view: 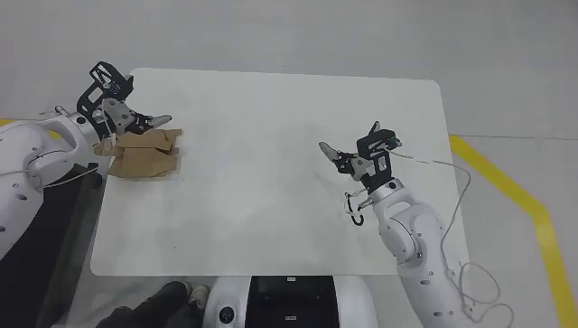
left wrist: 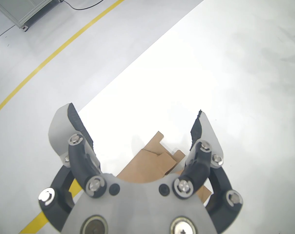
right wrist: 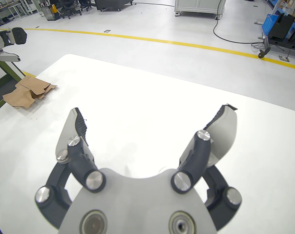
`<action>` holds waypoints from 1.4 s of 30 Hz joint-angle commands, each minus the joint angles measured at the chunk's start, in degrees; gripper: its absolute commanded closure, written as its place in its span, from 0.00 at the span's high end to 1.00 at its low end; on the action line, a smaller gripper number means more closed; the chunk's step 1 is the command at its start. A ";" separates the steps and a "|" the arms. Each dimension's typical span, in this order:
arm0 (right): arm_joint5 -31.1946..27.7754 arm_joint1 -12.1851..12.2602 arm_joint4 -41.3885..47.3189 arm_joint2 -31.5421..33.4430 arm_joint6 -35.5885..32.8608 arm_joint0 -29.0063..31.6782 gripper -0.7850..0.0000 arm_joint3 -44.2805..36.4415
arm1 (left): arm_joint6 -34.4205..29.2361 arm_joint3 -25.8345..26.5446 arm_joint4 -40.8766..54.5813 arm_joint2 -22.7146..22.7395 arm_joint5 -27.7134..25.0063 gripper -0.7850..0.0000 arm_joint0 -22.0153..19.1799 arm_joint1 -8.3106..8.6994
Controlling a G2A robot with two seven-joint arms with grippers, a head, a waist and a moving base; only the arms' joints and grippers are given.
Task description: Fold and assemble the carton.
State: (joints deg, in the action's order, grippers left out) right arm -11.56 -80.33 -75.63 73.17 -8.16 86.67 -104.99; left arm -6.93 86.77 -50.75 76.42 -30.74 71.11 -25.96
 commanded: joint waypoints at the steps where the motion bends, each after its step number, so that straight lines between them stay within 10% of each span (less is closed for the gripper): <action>1: 0.00 0.00 0.00 0.00 0.00 0.00 1.00 0.00 | -0.88 -0.92 0.69 0.62 0.01 1.00 0.16 -0.09; 19: 0.00 0.00 0.00 0.00 0.00 0.00 1.00 0.00 | -25.02 -25.67 40.51 6.72 -20.67 1.00 -3.28 0.24; 30: 0.00 0.00 0.00 0.00 0.00 0.00 1.00 0.00 | -43.05 -39.25 61.76 3.80 -20.53 1.00 -9.64 -0.80; 42: 0.00 0.00 0.00 0.00 0.00 0.00 1.00 0.00 | -43.05 -39.25 61.76 3.80 -20.53 1.00 -9.64 -0.80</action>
State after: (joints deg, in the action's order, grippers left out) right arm -11.56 -80.33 -75.63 73.17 -8.16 86.67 -104.99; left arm -49.96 47.52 11.00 80.23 -51.27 61.47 -26.75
